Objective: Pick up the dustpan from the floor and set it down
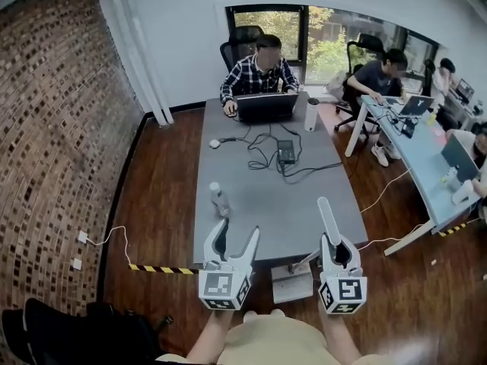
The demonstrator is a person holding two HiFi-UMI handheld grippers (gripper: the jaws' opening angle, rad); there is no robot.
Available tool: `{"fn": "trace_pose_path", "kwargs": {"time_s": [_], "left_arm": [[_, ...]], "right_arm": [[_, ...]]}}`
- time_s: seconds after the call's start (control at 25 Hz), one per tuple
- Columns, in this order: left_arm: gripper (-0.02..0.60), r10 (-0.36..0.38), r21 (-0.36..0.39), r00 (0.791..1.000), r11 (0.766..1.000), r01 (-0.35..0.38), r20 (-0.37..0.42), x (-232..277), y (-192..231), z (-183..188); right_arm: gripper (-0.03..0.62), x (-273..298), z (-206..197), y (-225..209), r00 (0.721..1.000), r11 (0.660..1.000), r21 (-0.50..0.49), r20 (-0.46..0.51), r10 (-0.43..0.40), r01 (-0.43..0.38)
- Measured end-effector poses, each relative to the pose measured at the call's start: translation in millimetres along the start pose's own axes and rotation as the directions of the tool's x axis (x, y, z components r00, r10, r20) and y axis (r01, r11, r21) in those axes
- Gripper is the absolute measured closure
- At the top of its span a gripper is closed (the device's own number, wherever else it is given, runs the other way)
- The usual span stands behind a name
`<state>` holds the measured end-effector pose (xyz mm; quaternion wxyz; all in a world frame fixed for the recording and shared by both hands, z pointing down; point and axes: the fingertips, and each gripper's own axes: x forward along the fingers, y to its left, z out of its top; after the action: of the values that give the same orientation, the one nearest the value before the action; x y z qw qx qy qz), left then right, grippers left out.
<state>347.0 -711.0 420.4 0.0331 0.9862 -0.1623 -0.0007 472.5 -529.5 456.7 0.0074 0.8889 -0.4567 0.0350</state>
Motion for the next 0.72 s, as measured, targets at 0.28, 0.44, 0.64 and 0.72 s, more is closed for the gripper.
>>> {"fn": "trace_pose_path", "kwargs": {"time_s": [0.28, 0.44, 0.64, 0.72], "left_arm": [[0.279, 0.078, 0.037, 0.996, 0.996, -0.079, 0.04, -20, 28, 30], [0.279, 0.089, 0.049, 0.995, 0.995, -0.091, 0.048, -27, 30, 35], [0.279, 0.106, 0.057, 0.992, 0.992, -0.11, 0.069, -30, 33, 42], [0.279, 0.102, 0.054, 0.992, 0.993, -0.106, 0.075, -28, 34, 45]], "right_arm": [[0.482, -3, 62, 25, 0.994, 1.0, -0.002, 0.106, 0.024, -0.024], [0.484, -8, 82, 39, 0.989, 0.999, -0.012, 0.136, 0.051, -0.05], [0.484, -10, 95, 46, 0.987, 0.998, -0.01, 0.149, 0.057, -0.057], [0.484, -9, 100, 49, 0.986, 0.998, -0.016, 0.157, 0.06, -0.058]]}}
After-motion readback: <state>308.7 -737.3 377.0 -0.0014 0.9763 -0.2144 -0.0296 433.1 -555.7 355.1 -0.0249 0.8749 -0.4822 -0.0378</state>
